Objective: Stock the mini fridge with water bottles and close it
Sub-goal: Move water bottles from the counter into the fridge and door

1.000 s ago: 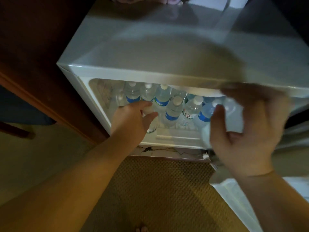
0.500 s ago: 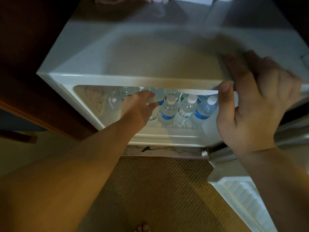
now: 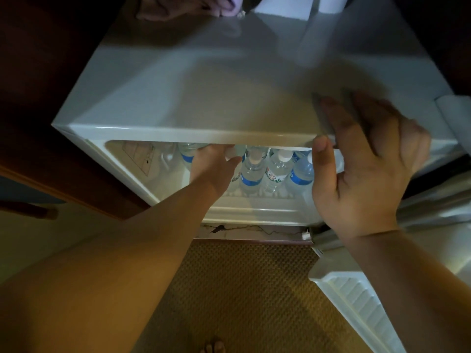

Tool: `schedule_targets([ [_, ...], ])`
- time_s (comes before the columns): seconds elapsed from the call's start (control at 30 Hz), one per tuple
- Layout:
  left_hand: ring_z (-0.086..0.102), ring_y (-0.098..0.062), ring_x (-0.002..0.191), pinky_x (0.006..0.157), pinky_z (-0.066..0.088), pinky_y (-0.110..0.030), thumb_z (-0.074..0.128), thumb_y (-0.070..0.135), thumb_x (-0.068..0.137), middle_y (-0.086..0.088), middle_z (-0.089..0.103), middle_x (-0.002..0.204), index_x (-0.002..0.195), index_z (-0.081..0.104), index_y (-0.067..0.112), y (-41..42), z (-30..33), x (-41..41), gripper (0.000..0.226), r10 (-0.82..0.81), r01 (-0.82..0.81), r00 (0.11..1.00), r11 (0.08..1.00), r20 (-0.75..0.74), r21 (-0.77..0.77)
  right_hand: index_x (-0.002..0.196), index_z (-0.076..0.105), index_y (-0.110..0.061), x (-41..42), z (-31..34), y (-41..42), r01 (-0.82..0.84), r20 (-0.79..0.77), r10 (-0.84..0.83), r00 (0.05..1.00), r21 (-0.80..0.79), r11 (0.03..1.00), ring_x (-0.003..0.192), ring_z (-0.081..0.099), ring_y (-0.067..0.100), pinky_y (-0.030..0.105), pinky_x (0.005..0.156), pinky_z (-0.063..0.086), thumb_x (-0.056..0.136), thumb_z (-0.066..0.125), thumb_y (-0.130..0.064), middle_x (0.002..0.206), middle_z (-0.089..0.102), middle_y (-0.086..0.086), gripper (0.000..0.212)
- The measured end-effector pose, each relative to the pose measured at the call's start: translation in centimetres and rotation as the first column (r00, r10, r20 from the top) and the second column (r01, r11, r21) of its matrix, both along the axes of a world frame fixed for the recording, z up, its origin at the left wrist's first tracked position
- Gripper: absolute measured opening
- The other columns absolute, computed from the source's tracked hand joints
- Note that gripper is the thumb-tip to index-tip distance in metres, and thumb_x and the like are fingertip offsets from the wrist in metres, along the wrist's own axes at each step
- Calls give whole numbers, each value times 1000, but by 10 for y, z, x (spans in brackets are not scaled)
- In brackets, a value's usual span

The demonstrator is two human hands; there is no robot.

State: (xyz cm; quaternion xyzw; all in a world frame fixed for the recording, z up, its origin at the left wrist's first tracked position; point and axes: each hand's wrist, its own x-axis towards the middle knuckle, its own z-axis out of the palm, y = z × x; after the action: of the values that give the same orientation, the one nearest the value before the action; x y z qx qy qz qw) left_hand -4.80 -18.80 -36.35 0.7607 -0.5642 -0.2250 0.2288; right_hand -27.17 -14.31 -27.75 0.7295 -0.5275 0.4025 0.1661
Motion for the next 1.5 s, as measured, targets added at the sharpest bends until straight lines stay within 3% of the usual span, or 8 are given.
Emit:
schedule_targets([
  [0.3,38,-22,146,115,25,-27,68,38,96,-3,40,158,150,47,22,68,19,-14,61,-69,71,995,997,65,-22,139,64,-26,-1,0,1,29,-28,-29,999,18,999,132,52,36,52,106,36,105,47,-40,142,60,8,41],
  [0.53,52,-11,132,108,48,-29,67,37,95,6,60,140,138,61,28,213,93,-44,44,-32,17,990,994,-140,-108,154,45,-26,-3,32,21,71,-144,-26,989,314,947,146,36,36,54,119,26,106,41,-44,159,43,11,51],
  [0.63,50,-6,129,98,39,-11,67,37,95,11,63,135,136,62,31,244,155,-42,42,-15,-1,994,988,-106,-153,161,26,-26,-5,67,27,121,-288,73,955,601,790,154,21,37,51,125,19,98,55,-43,168,24,12,72],
  [0.77,54,-10,123,95,54,-29,68,35,94,9,66,130,135,63,29,254,258,-31,42,-48,40,999,959,-23,-280,159,31,-29,7,148,61,-29,-43,128,991,857,515,151,28,27,47,123,31,94,67,-33,166,31,3,74],
  [0.97,63,-11,108,87,53,-25,73,29,92,14,66,114,127,69,26,244,436,-13,36,1,3,1000,844,8,-537,130,65,-29,9,321,155,-271,246,163,955,512,815,117,58,13,30,97,51,95,66,-24,123,62,-11,36],
  [1.17,65,-5,100,87,60,-32,70,38,93,16,64,118,132,65,31,227,582,7,40,-17,9,1000,808,-9,-589,131,67,-29,-3,485,175,-380,330,260,907,377,845,90,61,3,24,76,56,95,58,-29,101,60,-20,36],
  [1.37,60,-5,105,85,55,-25,68,42,94,16,65,126,136,60,34,171,662,31,44,48,-26,999,800,20,-600,141,51,-43,5,582,100,-268,203,197,959,427,864,84,60,2,14,71,48,97,61,-36,117,57,-20,45],
  [1.5,58,-11,112,93,56,-37,65,46,95,12,62,124,139,52,37,115,687,60,47,51,-24,998,828,33,-560,145,48,-36,29,625,28,-203,141,155,978,447,872,83,61,11,33,79,56,97,60,-35,119,56,-9,49],
])
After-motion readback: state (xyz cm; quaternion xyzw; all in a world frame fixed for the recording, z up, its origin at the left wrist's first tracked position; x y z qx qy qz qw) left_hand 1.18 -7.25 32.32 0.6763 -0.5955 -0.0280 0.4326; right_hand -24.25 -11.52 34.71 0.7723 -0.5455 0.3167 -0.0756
